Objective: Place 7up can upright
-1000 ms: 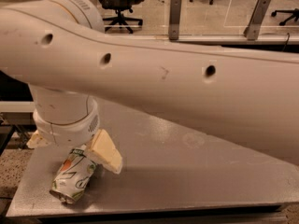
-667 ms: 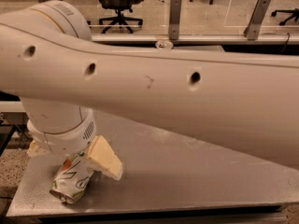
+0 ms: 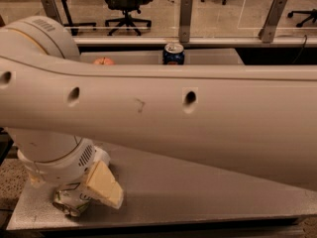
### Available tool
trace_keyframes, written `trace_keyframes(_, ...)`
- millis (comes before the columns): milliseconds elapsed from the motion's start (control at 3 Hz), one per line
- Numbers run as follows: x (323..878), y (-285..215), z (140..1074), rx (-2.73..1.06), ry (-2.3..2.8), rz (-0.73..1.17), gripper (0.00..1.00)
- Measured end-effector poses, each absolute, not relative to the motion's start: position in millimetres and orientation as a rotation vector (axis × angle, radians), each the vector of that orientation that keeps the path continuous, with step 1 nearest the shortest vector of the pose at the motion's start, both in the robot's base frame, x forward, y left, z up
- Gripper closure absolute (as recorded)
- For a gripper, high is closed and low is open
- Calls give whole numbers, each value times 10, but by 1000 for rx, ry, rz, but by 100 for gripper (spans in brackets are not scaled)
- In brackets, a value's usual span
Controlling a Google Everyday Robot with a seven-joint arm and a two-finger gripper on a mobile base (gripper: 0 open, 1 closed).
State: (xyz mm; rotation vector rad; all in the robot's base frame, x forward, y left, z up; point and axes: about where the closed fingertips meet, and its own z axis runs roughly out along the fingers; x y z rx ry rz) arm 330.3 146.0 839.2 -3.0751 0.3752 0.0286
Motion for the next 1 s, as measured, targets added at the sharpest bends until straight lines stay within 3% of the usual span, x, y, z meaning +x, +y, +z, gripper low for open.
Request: trace_keyframes(1000,3220,1446,8403,-3060,476,46,85)
